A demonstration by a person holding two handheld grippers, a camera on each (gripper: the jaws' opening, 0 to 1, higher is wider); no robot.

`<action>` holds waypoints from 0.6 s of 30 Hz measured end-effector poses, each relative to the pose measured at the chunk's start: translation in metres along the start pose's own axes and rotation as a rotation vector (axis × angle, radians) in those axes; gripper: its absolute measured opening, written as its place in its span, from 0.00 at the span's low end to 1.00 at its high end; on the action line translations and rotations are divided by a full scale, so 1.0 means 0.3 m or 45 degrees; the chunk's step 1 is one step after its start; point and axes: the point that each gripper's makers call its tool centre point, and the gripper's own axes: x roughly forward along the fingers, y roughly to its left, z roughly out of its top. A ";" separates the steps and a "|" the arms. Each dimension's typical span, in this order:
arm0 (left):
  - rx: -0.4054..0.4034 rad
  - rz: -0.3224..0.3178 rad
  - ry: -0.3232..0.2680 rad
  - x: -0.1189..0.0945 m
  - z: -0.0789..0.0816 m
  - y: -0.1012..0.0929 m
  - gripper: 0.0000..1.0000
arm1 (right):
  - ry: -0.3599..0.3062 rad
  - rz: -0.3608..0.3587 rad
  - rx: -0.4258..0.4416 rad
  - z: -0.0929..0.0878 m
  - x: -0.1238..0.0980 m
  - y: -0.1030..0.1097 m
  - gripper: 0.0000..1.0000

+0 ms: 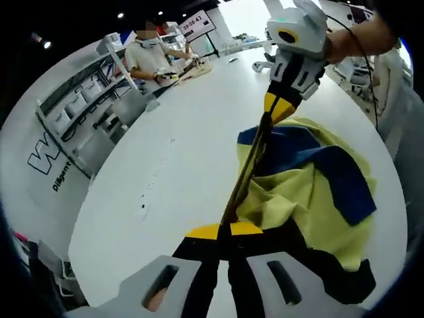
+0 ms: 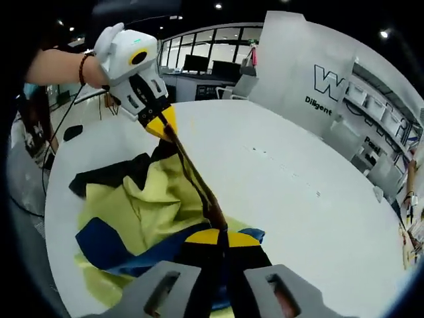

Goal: Fold the garment on the visible template until the final outline fits inside the template.

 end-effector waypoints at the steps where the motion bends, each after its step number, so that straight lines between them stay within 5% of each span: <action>1: 0.010 0.017 -0.011 -0.010 0.011 0.006 0.06 | -0.015 -0.022 -0.003 0.013 -0.007 -0.010 0.00; 18: -0.022 0.255 -0.100 -0.180 0.164 0.066 0.06 | -0.239 -0.219 -0.126 0.222 -0.188 -0.076 0.00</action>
